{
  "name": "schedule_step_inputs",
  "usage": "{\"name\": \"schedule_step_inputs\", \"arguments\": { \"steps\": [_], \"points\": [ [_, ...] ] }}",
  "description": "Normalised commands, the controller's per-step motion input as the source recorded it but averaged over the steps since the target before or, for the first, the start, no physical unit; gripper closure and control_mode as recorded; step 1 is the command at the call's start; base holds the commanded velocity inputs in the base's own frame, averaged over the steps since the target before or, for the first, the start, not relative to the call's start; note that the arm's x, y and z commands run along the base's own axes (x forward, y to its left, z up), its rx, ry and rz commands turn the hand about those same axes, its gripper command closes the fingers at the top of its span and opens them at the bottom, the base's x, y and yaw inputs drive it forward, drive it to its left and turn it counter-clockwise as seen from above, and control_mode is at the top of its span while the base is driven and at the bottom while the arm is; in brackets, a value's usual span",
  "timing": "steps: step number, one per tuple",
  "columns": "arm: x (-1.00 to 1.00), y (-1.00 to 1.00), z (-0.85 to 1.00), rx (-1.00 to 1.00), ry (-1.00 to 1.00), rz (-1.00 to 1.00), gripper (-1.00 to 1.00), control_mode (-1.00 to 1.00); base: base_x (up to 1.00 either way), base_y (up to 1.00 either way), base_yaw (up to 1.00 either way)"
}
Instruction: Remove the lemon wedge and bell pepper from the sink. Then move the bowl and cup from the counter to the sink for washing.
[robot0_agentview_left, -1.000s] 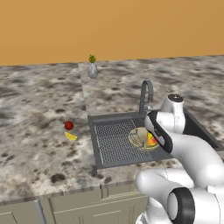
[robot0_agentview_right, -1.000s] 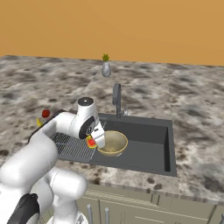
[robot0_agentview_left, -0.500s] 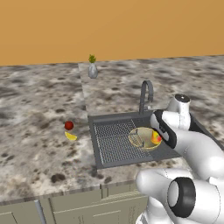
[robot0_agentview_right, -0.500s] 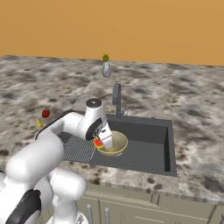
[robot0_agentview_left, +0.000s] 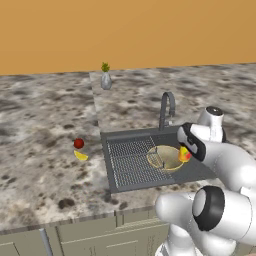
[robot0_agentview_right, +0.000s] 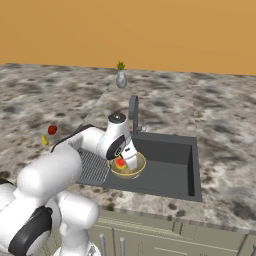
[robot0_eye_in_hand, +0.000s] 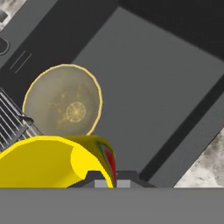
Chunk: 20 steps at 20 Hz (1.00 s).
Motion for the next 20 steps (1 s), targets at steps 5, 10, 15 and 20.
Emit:
{"name": "schedule_step_inputs", "arguments": {
  "steps": [5,10,15,20],
  "points": [
    [0.09,-0.31,0.00,0.00,0.00,0.00,1.00,-1.00,0.00,0.00,0.00],
    [0.11,-0.30,0.00,0.00,0.00,-0.01,1.00,-1.00,0.00,0.00,0.00],
    [0.10,-0.30,-0.02,0.00,0.00,-0.02,1.00,-1.00,0.00,0.00,0.00],
    [0.11,-0.28,-0.05,0.00,0.00,-0.03,1.00,-1.00,0.00,0.00,0.00]
  ]
}}
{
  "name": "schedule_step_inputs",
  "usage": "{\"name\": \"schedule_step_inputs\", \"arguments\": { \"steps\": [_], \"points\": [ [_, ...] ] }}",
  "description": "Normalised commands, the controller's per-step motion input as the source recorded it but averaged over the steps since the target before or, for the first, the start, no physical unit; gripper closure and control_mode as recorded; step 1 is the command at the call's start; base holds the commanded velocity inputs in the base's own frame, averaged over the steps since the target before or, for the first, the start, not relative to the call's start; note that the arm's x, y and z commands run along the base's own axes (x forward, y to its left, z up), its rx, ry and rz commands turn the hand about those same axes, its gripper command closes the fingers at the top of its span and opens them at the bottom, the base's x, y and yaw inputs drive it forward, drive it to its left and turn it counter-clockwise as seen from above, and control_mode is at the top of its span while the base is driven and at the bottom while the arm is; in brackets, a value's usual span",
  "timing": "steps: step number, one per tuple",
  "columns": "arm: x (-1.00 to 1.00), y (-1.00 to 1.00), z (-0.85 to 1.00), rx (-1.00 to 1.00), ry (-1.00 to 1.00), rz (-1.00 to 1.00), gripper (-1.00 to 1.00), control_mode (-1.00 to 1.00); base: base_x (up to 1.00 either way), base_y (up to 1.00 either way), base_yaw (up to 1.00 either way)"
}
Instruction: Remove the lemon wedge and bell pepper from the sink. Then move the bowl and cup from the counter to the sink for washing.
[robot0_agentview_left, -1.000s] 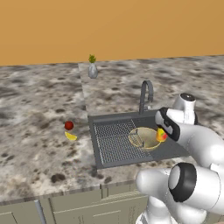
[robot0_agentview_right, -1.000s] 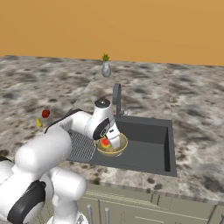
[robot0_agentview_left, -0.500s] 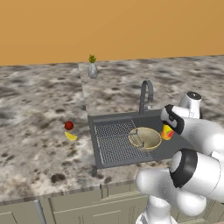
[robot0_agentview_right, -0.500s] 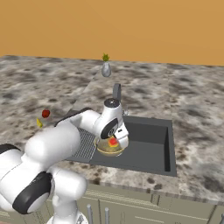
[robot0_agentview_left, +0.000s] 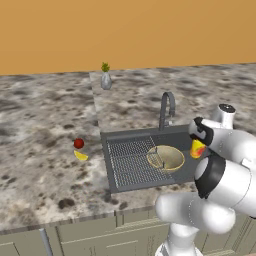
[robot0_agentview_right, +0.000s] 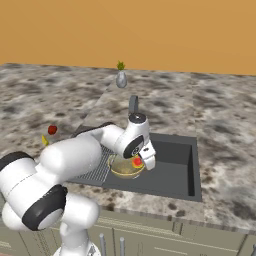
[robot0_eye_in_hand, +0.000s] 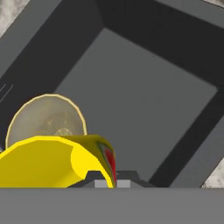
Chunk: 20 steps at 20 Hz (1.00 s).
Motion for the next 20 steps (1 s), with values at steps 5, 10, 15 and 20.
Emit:
{"name": "schedule_step_inputs", "arguments": {
  "steps": [5,10,15,20],
  "points": [
    [0.10,-0.26,-0.08,0.00,0.00,-0.04,1.00,-1.00,0.00,0.00,0.00],
    [0.11,-0.24,-0.11,0.00,0.00,-0.06,1.00,-1.00,0.00,0.00,0.00],
    [0.15,-0.19,-0.12,0.00,0.00,-0.06,1.00,-1.00,0.00,0.00,0.00],
    [0.20,-0.17,-0.10,0.00,0.00,-0.05,1.00,-1.00,0.00,0.00,0.00]
  ]
}}
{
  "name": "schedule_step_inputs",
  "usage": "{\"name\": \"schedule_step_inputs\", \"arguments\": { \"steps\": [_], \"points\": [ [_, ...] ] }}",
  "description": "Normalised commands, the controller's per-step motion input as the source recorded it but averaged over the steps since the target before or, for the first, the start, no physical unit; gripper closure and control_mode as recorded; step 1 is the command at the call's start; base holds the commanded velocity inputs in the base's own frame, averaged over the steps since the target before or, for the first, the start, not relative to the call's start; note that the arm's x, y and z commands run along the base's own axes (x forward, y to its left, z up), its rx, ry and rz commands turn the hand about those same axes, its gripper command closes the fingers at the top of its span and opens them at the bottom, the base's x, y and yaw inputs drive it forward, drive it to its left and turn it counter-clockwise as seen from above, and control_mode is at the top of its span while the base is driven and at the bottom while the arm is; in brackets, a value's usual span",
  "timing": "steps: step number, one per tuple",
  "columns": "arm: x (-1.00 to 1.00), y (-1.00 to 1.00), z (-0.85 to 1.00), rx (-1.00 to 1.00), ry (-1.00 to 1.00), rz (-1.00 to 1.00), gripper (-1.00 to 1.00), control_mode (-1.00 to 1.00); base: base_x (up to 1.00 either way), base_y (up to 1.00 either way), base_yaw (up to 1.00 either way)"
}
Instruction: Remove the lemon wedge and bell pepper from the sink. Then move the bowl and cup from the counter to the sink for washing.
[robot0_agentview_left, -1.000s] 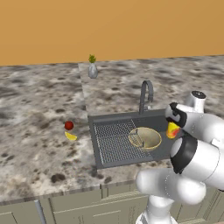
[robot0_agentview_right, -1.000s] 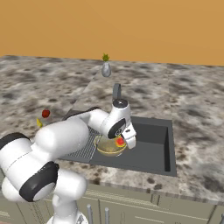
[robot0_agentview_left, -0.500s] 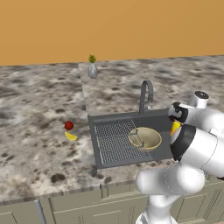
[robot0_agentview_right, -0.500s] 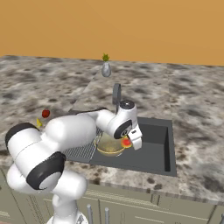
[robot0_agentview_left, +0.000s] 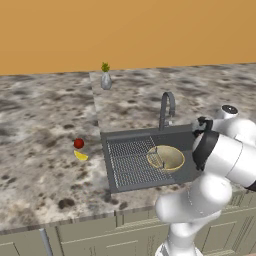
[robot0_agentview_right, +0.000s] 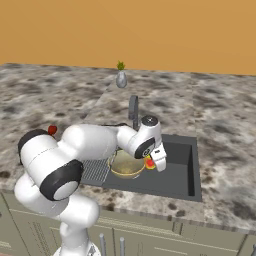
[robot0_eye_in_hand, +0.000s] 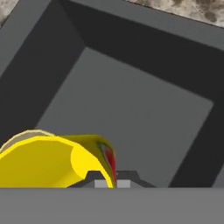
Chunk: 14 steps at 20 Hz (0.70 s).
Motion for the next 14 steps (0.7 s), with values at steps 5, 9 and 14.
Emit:
{"name": "schedule_step_inputs", "arguments": {
  "steps": [5,9,14],
  "points": [
    [0.18,-0.15,-0.07,0.00,0.00,-0.03,1.00,-1.00,0.00,0.00,0.00],
    [0.15,-0.14,-0.04,0.00,0.00,-0.02,1.00,-1.00,0.00,0.00,0.00],
    [0.14,-0.13,-0.04,0.00,-0.01,-0.02,1.00,-1.00,0.00,0.00,0.00]
  ]
}}
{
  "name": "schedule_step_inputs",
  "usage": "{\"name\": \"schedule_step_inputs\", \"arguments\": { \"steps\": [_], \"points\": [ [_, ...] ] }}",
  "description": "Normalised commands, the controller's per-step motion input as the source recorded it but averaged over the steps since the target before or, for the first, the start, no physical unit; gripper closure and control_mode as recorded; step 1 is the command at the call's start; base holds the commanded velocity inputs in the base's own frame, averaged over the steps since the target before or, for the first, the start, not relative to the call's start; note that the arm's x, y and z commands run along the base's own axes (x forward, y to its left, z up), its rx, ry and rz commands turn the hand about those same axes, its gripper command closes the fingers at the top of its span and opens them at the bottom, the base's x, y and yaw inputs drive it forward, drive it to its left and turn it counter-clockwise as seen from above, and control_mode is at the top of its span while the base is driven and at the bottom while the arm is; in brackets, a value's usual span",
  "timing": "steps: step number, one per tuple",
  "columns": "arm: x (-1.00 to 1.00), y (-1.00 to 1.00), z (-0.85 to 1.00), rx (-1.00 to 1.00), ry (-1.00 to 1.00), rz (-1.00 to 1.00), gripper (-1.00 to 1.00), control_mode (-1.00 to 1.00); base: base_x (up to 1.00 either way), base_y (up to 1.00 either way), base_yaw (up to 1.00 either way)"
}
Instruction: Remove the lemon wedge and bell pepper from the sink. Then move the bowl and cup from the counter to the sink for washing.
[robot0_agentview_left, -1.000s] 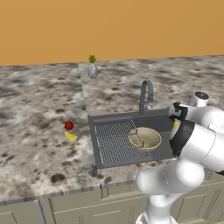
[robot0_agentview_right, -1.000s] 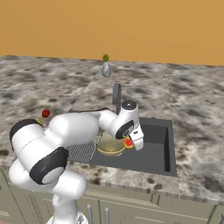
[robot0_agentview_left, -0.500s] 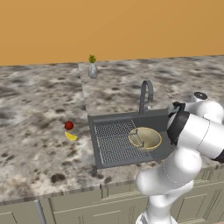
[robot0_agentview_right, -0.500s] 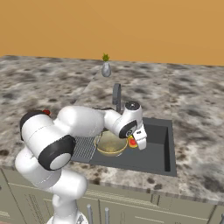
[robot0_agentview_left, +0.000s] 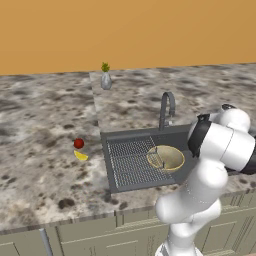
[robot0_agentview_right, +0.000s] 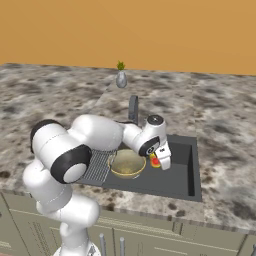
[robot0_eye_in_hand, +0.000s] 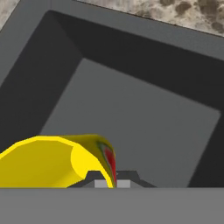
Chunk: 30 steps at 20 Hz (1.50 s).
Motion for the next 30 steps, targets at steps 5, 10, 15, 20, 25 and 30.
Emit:
{"name": "schedule_step_inputs", "arguments": {
  "steps": [5,10,15,20,25,30],
  "points": [
    [0.13,-0.10,-0.06,0.00,-0.01,-0.02,1.00,-1.00,0.00,0.00,0.00],
    [0.04,-0.08,-0.12,0.03,-0.01,-0.01,1.00,-1.00,0.00,0.00,0.00],
    [0.00,-0.03,-0.12,0.03,-0.02,0.00,1.00,-1.00,0.00,0.00,0.00],
    [0.01,-0.04,-0.14,0.01,0.00,0.00,1.00,-1.00,0.00,0.00,0.00],
    [0.04,-0.02,-0.15,0.00,0.00,-0.01,1.00,-1.00,0.00,0.00,0.00],
    [0.05,-0.02,-0.14,0.00,0.00,-0.02,1.00,-1.00,0.00,0.00,0.00]
  ]
}}
